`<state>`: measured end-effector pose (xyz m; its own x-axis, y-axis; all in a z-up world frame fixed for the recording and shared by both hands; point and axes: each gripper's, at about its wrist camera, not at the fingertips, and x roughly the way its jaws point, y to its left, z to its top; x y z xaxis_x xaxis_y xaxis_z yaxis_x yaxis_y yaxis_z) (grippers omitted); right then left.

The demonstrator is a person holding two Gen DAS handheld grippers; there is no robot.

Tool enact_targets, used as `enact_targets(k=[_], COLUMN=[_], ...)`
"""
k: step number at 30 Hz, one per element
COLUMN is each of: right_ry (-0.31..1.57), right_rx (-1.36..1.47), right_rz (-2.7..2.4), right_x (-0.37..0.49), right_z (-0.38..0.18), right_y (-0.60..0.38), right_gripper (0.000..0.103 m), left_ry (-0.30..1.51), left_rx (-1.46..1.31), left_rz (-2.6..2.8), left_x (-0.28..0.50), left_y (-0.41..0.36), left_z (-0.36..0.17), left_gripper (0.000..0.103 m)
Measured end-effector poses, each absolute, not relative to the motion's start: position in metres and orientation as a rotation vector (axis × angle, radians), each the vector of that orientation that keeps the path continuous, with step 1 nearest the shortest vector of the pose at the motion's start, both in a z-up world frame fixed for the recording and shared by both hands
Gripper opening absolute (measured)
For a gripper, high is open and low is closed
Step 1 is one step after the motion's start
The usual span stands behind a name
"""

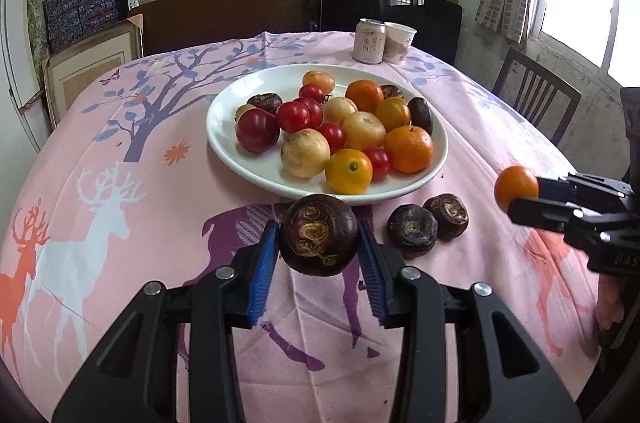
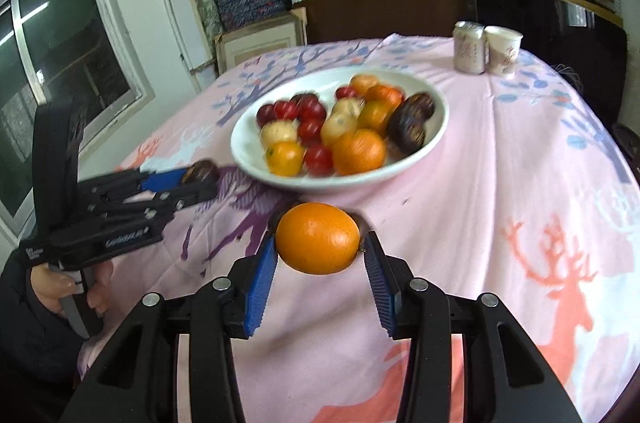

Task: Organize fruits
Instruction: 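Carry the purple fruit and orange onto the plate and open both tools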

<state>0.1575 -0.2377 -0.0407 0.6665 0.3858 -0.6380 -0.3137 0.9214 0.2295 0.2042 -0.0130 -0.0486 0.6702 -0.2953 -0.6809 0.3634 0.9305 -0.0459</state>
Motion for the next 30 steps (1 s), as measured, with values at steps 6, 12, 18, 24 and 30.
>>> enact_targets(k=[6, 12, 18, 24, 30], right_ry=[0.625, 0.604, 0.600, 0.671, 0.665], right_rx=[0.101, 0.050, 0.081, 0.110, 0.098], right_rz=[0.341, 0.314, 0.417, 0.402, 0.427], right_x=[0.192, 0.247, 0.228, 0.230, 0.225], right_z=[0.004, 0.020, 0.009, -0.022, -0.027], right_y=[-0.251, -0.232, -0.230, -0.232, -0.229], right_gripper=[0.045, 0.044, 0.044, 0.045, 0.045], left_ry=[0.709, 0.746, 0.775, 0.879, 0.879], left_rx=[0.076, 0.063, 0.235, 0.303, 0.253], left_rz=[-0.355, -0.336, -0.427, -0.399, -0.410], left_x=[0.245, 0.289, 0.228, 0.231, 0.240], left_y=[-0.017, -0.024, -0.038, -0.053, -0.051], left_z=[-0.006, 0.005, -0.029, -0.089, -0.092], left_gripper=[0.039, 0.037, 0.037, 0.040, 0.038])
